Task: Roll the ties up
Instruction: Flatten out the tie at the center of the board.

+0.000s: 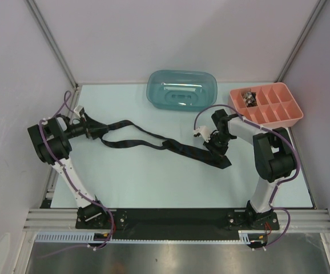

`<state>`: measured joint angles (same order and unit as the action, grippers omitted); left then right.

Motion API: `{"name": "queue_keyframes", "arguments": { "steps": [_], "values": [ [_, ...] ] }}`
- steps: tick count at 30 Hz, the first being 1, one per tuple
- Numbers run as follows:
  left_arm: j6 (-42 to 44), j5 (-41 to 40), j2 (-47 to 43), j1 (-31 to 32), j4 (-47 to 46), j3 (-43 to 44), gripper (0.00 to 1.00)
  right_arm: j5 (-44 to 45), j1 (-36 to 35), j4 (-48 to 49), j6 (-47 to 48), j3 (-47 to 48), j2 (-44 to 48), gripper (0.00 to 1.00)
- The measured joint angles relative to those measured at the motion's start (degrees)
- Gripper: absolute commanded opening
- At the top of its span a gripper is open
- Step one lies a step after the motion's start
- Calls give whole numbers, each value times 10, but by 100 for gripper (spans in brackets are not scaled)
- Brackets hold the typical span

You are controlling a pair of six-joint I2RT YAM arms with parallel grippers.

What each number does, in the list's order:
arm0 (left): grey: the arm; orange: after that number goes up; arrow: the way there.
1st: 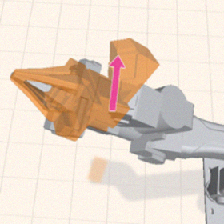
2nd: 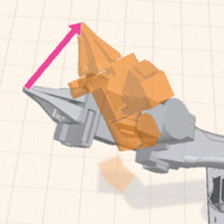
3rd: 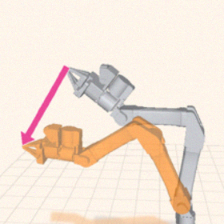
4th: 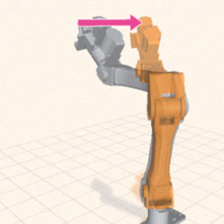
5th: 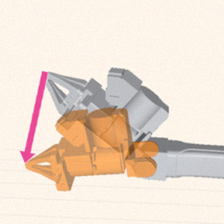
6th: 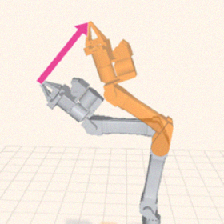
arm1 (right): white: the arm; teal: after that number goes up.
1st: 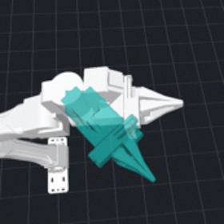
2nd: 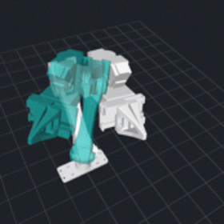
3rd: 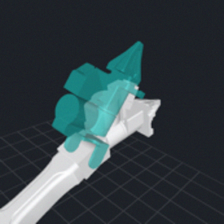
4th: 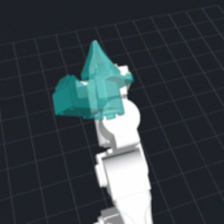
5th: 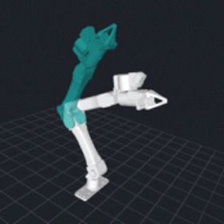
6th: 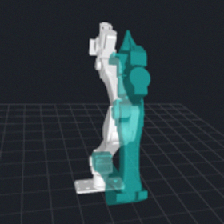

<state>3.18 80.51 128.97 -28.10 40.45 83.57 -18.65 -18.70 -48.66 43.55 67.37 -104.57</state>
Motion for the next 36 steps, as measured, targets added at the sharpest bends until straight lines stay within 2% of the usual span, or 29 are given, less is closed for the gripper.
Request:
{"name": "queue_keyframes", "arguments": {
  "steps": [3, 6, 12, 16, 18, 23, 25, 30, 32, 36],
  "values": [
    [-7, 13, -10, 0, -8, -17, 36, 3, -2, -1, 0, 1, 0, 0],
    [-1, 18, -17, 0, 0, -30, 34, 4, -4, -1, 0, 2, 0, 0],
    [85, -7, -30, 1, 83, -27, 20, 5, -6, -4, 0, 5, -4, 0],
    [148, -71, -44, 10, 129, -14, 11, 8, -7, -6, 0, 6, -5, 0],
    [171, -113, -62, 21, 141, -11, 1, 8, -7, -6, 0, 7, -6, 0],
    [215, -234, -118, 69, 145, 2, 0, 8, -7, -9, 1, 10, -9, 0],
    [219, -303, -163, 96, 104, -12, 0, 9, -7, -9, 1, 10, -9, 0],
    [230, -510, -340, 186, -57, -97, 0, 11, -7, -13, 1, 15, -15, 0],
    [241, -594, -385, 221, -130, -115, 0, 12, -7, -15, 1, 16, -17, 0],
    [289, -763, -420, 268, -278, -144, 0, 12, -7, -15, 1, 16, -17, 0]
  ]
}}
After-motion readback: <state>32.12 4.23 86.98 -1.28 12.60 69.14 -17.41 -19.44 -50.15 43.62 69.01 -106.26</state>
